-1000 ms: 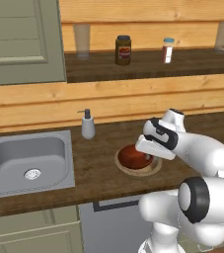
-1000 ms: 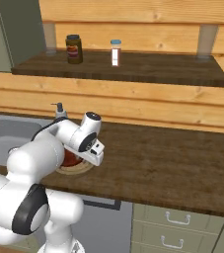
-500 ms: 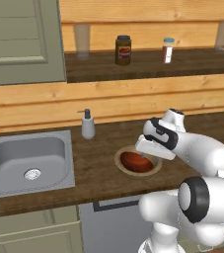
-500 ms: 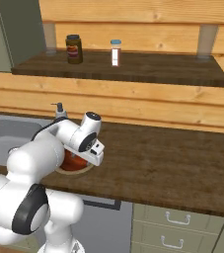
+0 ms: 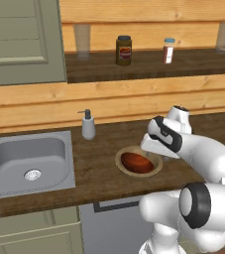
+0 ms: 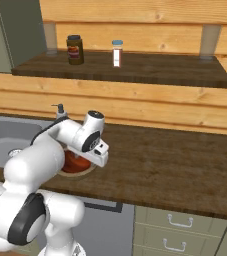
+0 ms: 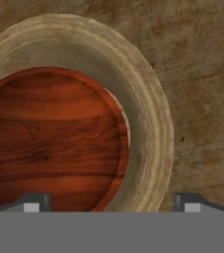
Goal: Pick up the bowls on the counter and stack them on top of one another in the open cabinet. Place the smaller bowl on top of the larger bowl.
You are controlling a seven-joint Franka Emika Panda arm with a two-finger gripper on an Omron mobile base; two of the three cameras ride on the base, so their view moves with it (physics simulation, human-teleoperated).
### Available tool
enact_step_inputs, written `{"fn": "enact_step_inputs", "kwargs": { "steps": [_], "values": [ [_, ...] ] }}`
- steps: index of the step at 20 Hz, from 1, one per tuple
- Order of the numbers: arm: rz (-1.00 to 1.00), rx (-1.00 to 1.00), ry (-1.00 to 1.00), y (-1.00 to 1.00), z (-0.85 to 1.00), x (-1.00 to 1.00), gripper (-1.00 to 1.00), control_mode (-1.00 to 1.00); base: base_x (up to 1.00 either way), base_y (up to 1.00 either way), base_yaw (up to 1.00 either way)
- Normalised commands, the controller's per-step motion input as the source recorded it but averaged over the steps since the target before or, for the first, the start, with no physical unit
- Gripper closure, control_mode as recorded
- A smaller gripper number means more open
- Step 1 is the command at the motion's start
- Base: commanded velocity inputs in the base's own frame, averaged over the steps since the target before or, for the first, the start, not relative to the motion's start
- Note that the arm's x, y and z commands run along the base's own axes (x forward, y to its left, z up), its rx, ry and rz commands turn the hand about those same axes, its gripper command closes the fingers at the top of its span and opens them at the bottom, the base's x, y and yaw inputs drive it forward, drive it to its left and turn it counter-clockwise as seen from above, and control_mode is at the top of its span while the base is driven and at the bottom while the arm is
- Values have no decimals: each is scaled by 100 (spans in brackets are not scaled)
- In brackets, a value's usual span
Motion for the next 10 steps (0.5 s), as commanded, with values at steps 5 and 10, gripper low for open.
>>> {"fn": "enact_step_inputs", "kwargs": {
  "steps": [5,10],
  "values": [
    [6,-15,0,-18,0,0,-100,-100,0,0,0],
    [23,-3,0,-12,0,3,-100,-100,0,0,0]
  ]
}}
